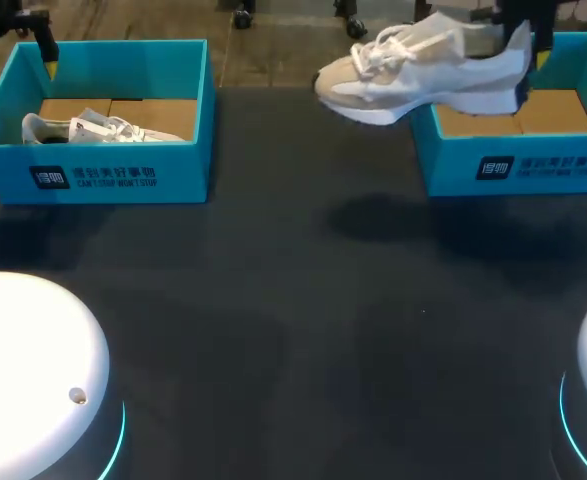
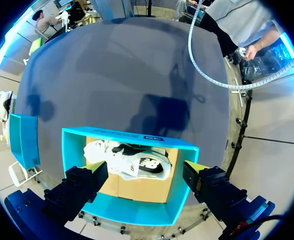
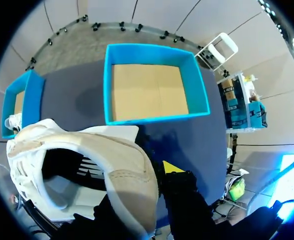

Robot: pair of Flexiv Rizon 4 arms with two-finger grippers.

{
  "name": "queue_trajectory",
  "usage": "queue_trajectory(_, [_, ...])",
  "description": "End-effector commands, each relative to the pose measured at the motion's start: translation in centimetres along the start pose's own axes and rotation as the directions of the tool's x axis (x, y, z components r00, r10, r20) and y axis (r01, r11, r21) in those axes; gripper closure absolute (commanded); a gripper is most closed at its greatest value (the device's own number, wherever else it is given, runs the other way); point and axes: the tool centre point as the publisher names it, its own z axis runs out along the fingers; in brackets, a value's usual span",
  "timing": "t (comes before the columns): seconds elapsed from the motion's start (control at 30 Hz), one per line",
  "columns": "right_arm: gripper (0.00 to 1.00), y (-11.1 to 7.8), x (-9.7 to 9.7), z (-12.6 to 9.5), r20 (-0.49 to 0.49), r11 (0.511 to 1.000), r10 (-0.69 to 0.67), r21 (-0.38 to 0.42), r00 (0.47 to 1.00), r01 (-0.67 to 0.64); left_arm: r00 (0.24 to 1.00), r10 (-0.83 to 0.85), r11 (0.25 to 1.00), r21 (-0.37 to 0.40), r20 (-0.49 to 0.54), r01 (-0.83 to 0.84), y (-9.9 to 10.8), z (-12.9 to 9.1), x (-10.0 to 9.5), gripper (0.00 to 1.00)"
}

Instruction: Take the shoe out of the shoebox, open the shoe tongue, remove and reinsert the insole, then place the shoe into the shoebox

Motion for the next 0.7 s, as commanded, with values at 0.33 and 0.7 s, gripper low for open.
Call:
queue_trajectory(0.33, [1.00,-6.2,3.3,-0.9,-0.152,0.997,0.007,-0.077,0.988,-0.019,1.000,0.000,1.000,-0.003,-0.002,0.000,-0.2,0.0,0.0,0.00])
queue_trajectory(0.7, [1.00,-6.6,3.4,-1.0,-0.147,0.998,0.012,-0.061,0.989,-0.021,1.000,0.000,1.000,-0.003,-0.002,0.000,-0.2,0.0,0.0,0.00])
